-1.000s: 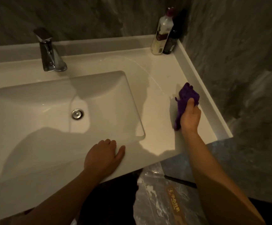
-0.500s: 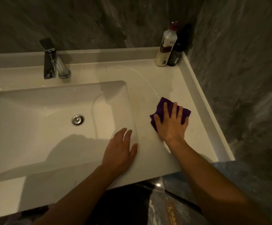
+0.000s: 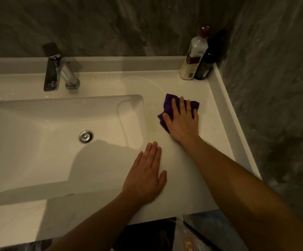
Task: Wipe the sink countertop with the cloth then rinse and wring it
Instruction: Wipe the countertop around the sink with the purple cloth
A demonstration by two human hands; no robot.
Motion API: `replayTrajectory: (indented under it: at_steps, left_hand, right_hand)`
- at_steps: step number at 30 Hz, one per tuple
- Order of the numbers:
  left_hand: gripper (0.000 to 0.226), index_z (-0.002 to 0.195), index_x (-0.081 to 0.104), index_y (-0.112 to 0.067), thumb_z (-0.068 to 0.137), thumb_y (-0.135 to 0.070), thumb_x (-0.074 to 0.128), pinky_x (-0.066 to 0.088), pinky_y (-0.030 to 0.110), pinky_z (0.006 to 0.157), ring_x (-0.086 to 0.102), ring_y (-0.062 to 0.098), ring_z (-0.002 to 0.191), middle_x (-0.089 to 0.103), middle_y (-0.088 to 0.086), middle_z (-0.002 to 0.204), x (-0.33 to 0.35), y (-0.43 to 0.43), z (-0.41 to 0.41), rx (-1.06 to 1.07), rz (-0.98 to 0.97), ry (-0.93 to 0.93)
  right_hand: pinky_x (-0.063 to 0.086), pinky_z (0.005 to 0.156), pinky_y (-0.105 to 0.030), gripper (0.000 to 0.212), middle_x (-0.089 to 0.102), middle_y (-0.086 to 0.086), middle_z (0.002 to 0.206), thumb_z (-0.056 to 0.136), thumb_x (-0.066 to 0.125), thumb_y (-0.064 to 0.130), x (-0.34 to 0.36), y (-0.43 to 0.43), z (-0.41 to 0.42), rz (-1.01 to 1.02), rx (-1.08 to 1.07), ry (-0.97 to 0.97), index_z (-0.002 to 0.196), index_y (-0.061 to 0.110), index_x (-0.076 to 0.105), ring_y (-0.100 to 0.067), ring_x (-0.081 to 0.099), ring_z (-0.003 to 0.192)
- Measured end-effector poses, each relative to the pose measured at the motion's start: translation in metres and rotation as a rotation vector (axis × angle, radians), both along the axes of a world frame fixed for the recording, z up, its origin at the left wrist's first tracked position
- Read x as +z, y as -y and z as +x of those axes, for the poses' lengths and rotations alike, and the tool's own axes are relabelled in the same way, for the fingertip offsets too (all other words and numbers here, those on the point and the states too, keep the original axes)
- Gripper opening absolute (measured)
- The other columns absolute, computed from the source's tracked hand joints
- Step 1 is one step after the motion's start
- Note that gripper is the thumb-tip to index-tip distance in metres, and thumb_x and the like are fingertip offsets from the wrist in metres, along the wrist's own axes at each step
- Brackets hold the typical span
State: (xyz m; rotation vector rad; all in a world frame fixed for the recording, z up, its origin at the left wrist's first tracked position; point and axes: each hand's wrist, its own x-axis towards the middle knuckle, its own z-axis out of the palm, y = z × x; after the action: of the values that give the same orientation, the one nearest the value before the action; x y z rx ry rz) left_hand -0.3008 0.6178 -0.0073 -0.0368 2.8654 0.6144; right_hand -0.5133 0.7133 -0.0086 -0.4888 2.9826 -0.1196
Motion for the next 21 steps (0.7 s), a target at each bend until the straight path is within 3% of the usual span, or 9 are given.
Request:
replayTrajectory:
  at_steps: [7, 9, 11, 13, 14, 17, 19, 21]
  left_hand:
    - [0.075, 0.161, -0.01, -0.019, 0.102, -0.057, 0.016, 0.001, 0.039, 0.128, -0.023, 0.013, 0.154, -0.018, 0.0, 0.17, -0.002, -0.001, 0.0, 0.005, -0.016, -0.03]
    - [0.075, 0.163, -0.002, -0.017, 0.103, -0.055, 0.021, 0.005, 0.039, 0.128, -0.016, 0.015, 0.156, -0.01, 0.001, 0.171, -0.004, -0.001, 0.001, 0.007, -0.022, -0.067]
    - [0.074, 0.163, 0.004, -0.015, 0.103, -0.052, 0.025, 0.006, 0.038, 0.128, -0.012, 0.015, 0.157, -0.005, 0.002, 0.172, -0.005, 0.0, 0.002, 0.005, -0.026, -0.093]
    - [0.074, 0.163, 0.003, -0.016, 0.103, -0.053, 0.025, 0.004, 0.036, 0.128, -0.013, 0.013, 0.156, -0.007, 0.001, 0.171, -0.004, 0.0, 0.002, 0.012, -0.013, -0.094]
    - [0.074, 0.163, 0.002, -0.016, 0.103, -0.053, 0.024, 0.004, 0.036, 0.128, -0.013, 0.013, 0.156, -0.007, 0.001, 0.171, -0.004, 0.0, 0.002, 0.016, -0.003, -0.093]
    - [0.073, 0.163, 0.005, -0.017, 0.103, -0.052, 0.026, 0.008, 0.036, 0.128, -0.01, 0.012, 0.157, -0.004, 0.001, 0.172, -0.005, 0.002, 0.001, 0.033, 0.028, -0.094]
    - [0.072, 0.163, 0.006, -0.018, 0.103, -0.053, 0.027, 0.01, 0.037, 0.128, -0.009, 0.011, 0.157, -0.003, -0.001, 0.171, -0.005, 0.001, 0.001, 0.049, 0.061, -0.087]
    - [0.072, 0.163, 0.004, -0.022, 0.103, -0.055, 0.026, 0.009, 0.035, 0.128, -0.01, 0.009, 0.156, -0.006, -0.005, 0.171, -0.004, 0.002, 0.001, 0.072, 0.091, -0.066]
  right_hand:
    - [0.013, 0.127, -0.044, 0.063, 0.015, -0.006, 0.172, 0.108, 0.018, 0.048, 0.005, 0.033, -0.042, -0.121, 0.096, 0.012, 0.163, 0.018, 0.018, -0.024, 0.012, 0.158]
    - [0.019, 0.125, -0.044, 0.061, 0.025, -0.007, 0.169, 0.108, 0.024, 0.047, 0.012, 0.037, -0.056, -0.316, 0.012, 0.15, 0.161, 0.018, 0.025, -0.027, 0.023, 0.155]
    - [0.033, 0.119, -0.046, 0.066, 0.049, -0.012, 0.154, 0.102, 0.03, 0.056, 0.025, 0.032, -0.062, -0.673, -0.196, 0.348, 0.155, 0.019, 0.041, -0.035, 0.045, 0.141]
    - [0.044, 0.111, -0.046, 0.07, 0.064, -0.011, 0.137, 0.096, 0.033, 0.061, 0.038, 0.021, -0.051, -0.931, -0.317, 0.37, 0.147, 0.017, 0.053, -0.032, 0.059, 0.125]
    - [0.045, 0.109, -0.045, 0.069, 0.064, -0.01, 0.135, 0.097, 0.032, 0.06, 0.043, 0.013, -0.042, -0.947, -0.334, 0.333, 0.147, 0.017, 0.052, -0.03, 0.06, 0.123]
    - [0.039, 0.115, -0.048, 0.065, 0.053, -0.01, 0.151, 0.103, 0.031, 0.056, 0.041, -0.013, -0.007, -0.781, -0.282, 0.187, 0.158, 0.022, 0.034, -0.033, 0.051, 0.135]
    - [0.031, 0.12, -0.05, 0.059, 0.04, -0.011, 0.162, 0.106, 0.032, 0.046, 0.031, -0.026, 0.021, -0.546, -0.191, 0.1, 0.159, 0.018, 0.031, -0.032, 0.038, 0.147]
    - [0.02, 0.123, -0.052, 0.061, 0.022, -0.008, 0.17, 0.106, 0.025, 0.048, 0.016, -0.027, 0.042, -0.246, -0.09, 0.035, 0.161, 0.02, 0.025, -0.028, 0.017, 0.156]
